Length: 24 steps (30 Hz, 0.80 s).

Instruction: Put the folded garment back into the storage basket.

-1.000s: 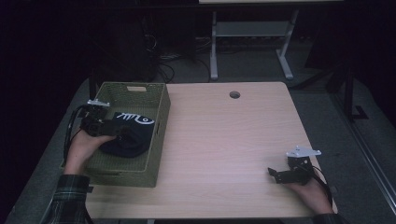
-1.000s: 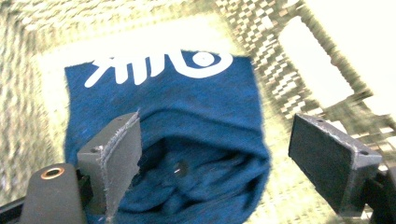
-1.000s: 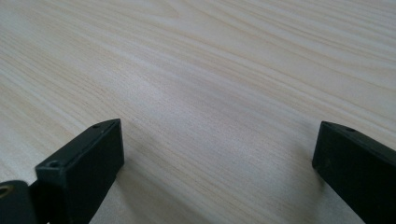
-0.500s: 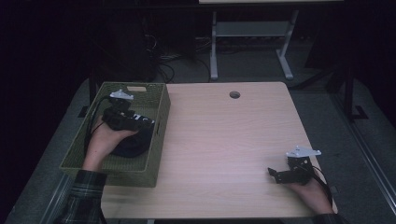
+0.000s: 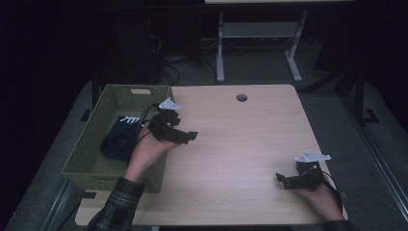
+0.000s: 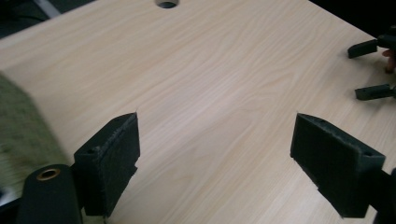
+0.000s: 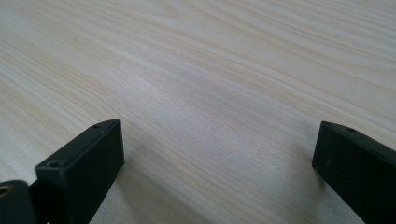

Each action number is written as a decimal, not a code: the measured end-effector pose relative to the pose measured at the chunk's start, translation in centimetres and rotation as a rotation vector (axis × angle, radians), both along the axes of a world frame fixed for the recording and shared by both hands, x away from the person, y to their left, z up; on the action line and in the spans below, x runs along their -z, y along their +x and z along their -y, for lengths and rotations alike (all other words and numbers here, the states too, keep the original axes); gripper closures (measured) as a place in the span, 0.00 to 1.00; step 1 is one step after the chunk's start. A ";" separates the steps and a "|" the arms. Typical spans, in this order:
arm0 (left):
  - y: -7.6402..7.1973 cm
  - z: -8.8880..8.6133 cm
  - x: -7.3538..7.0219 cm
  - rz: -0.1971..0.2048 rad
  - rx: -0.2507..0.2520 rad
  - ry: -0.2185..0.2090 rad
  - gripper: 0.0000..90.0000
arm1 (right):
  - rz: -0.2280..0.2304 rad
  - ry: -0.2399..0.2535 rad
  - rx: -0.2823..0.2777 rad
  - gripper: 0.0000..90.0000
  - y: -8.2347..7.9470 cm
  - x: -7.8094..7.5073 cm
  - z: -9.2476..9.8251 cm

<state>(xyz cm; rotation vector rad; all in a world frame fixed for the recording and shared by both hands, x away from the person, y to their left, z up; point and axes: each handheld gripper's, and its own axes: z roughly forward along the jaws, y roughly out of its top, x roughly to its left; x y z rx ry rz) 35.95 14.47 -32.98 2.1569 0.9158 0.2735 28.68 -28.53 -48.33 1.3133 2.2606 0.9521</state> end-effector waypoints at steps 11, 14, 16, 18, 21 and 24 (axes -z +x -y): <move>-1.1 3.2 5.0 -0.003 0.042 0.006 0.15 | 0.000 -0.001 -0.004 0.02 0.0 0.0 0.0; -1.5 3.6 6.0 0.006 0.048 0.020 0.15 | 0.000 -0.002 -0.005 0.02 0.0 0.0 0.0; -1.6 3.8 6.4 0.007 0.043 0.018 0.15 | 0.000 -0.002 -0.004 0.02 0.0 0.0 0.0; -1.9 4.1 7.5 0.012 0.048 0.009 0.15 | -0.001 -0.002 -0.005 0.02 0.0 0.0 0.0; -2.1 4.2 8.4 0.018 0.050 0.011 0.15 | -0.001 -0.002 -0.005 0.02 0.0 0.0 0.0; -2.4 4.5 9.9 0.013 0.045 0.023 0.15 | 0.000 -0.002 -0.005 0.02 0.0 0.0 0.0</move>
